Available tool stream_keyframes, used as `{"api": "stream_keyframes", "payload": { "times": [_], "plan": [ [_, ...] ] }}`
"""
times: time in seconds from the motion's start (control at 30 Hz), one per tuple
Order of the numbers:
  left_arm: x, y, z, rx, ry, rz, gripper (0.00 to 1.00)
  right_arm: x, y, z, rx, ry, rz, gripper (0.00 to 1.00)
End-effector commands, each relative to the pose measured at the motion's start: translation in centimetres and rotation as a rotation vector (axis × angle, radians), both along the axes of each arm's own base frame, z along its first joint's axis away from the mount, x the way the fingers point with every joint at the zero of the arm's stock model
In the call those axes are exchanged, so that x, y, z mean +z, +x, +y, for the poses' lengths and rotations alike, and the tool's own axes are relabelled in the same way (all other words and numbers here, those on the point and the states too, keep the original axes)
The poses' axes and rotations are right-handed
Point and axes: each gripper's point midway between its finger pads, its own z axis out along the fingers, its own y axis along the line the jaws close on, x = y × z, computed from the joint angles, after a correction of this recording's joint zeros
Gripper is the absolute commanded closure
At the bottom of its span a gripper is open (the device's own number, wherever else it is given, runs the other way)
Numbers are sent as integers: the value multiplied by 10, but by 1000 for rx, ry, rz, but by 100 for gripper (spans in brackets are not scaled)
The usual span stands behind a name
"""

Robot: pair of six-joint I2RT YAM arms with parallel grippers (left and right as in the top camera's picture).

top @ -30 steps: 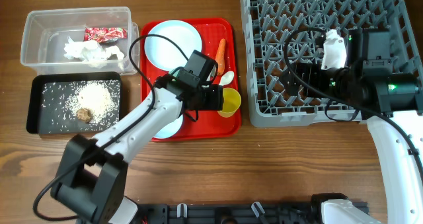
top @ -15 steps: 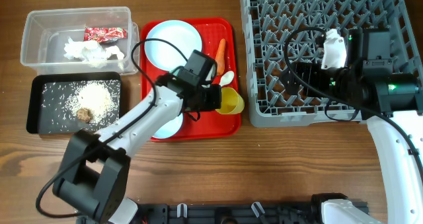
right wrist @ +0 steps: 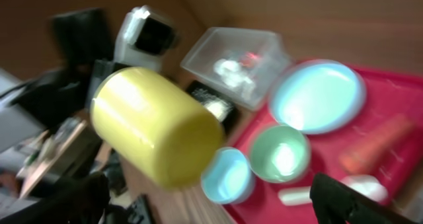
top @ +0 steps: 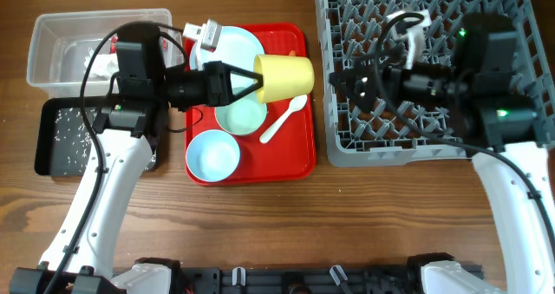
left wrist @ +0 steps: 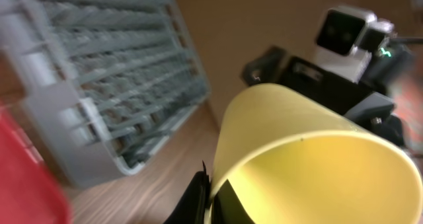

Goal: Sort waste into correct bins and load items into the dishwasher rack
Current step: 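Hand the yellow cup from the left gripper to the right gripper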

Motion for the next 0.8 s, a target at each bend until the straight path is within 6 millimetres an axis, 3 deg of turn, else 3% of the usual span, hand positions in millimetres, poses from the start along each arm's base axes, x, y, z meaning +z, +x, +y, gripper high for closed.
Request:
{"api": "stream_keyframes", "payload": {
  "times": [0.0,0.2,0.4,0.6,0.67,0.7,0.77],
  "plan": [
    [29,-22,-3,-135,-102,-4,96,11,-26,34,205,84,-24,0],
    [34,-28,-4,-169,-123,16,96,17,-38,57,289,89,-94,4],
    [35,-29,-4,-176,-130,31,96,20,-40,59,301,104,-91,26],
    [37,-28,-4,-175,-132,37,96,20,-40,59,301,103,-92,31],
    [37,-28,-4,-175,-132,37,96,20,-40,59,301,103,-92,43],
    [37,-28,-4,-175,-131,37,96,20,-40,59,301,103,-93,55],
    [37,-28,-4,-174,-131,37,91,20,-40,58,301,103,-93,60]
  ]
}}
